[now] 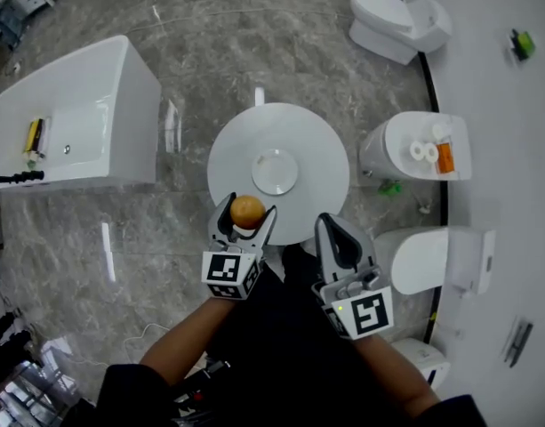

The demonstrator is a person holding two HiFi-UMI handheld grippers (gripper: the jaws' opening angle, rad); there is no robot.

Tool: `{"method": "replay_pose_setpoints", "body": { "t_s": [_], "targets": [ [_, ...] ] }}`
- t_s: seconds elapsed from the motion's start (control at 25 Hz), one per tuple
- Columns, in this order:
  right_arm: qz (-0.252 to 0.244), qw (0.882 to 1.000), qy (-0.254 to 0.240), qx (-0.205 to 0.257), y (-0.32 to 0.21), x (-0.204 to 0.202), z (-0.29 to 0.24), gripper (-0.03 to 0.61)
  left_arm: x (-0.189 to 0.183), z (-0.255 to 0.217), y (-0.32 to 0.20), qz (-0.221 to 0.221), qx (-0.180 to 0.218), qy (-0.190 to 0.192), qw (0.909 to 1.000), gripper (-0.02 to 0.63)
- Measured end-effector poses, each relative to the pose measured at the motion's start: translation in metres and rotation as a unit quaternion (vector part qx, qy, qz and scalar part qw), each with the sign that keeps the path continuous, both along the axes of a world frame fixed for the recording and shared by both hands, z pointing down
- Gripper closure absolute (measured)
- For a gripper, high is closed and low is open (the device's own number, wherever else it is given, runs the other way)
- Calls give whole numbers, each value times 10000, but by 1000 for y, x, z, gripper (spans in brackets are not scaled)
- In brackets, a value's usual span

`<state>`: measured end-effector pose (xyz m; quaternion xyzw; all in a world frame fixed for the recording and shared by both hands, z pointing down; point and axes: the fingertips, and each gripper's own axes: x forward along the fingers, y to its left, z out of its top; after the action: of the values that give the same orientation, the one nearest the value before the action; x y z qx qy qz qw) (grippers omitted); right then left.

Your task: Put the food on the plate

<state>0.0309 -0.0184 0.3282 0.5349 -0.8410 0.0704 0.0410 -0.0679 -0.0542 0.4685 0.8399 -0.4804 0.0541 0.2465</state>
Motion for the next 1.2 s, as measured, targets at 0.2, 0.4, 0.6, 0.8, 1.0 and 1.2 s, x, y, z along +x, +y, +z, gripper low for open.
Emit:
{"method": "replay_pose_setpoints", "body": {
  "t_s": [0.2,0.4,0.6,0.8,1.0,1.2],
  "targets": [
    [142,9999,23,-41,7,-6,3,571,-2,13,2,182,-117,-30,9998,255],
    [79,10000,18,-19,6,8,3,571,3,36,5,175,-450,-145,9987,255],
    [-382,9992,-83,50,-21,11,14,571,13,50,-11,-34,-468,-325,9984,255],
    [-759,9970,-143,13,-46,14,21,571,26,68,-27,-147,-609,-416,9972,255],
    [-954,9954,-17,-39,-67,23,32,571,28,90,-39,-193,-788,-535,9953,255],
    [-1162,9931,18,-184,-77,17,49,571,31,105,-51,-224,-882,-538,9944,255]
  ]
}}
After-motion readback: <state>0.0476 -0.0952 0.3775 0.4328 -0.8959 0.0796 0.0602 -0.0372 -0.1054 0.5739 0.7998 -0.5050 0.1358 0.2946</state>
